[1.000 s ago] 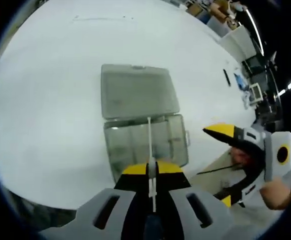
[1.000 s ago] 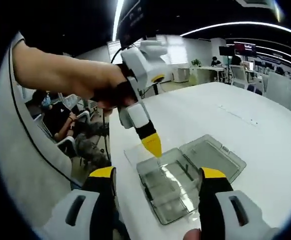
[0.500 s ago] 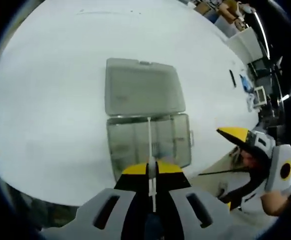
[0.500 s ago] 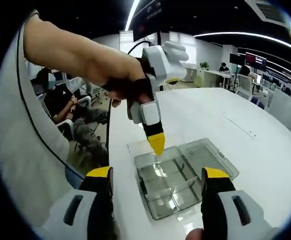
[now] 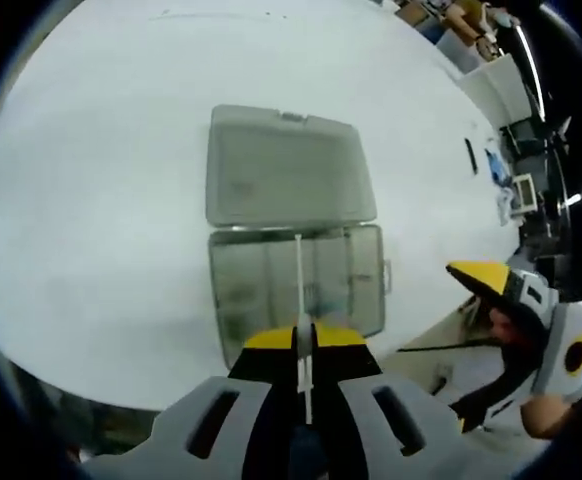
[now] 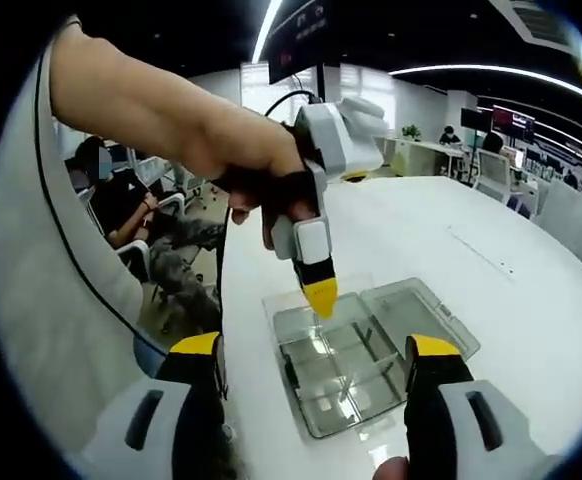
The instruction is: Insert the divider into the dual guide fixture by aligning both edges with the guide slots and pushing it downward to the bottom, including one-sided entry, uneven engagement, binding, and posture correction.
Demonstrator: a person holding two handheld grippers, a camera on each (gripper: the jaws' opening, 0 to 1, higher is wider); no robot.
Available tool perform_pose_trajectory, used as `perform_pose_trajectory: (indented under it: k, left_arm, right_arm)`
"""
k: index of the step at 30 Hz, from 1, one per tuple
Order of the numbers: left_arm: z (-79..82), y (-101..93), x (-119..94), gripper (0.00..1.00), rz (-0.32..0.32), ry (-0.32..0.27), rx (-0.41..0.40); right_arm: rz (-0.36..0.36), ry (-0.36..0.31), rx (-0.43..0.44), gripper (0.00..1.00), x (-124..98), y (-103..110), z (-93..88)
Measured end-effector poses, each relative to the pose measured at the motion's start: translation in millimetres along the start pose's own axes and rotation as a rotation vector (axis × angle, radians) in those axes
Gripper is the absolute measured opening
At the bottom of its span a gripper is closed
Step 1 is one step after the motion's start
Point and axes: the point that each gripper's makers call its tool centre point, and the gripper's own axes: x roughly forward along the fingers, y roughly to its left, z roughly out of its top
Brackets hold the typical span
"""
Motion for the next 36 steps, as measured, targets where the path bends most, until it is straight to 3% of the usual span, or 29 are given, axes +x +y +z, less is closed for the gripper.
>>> perform_pose_trajectory:
  k: [36]
  left_arm:
    - [0.9,9.7,16.6,0.0,0.015,0.026,-0.052]
  right_arm:
    - [-0.001,-0.013,0.048,0.73,-8.8,-4.1,-2.3]
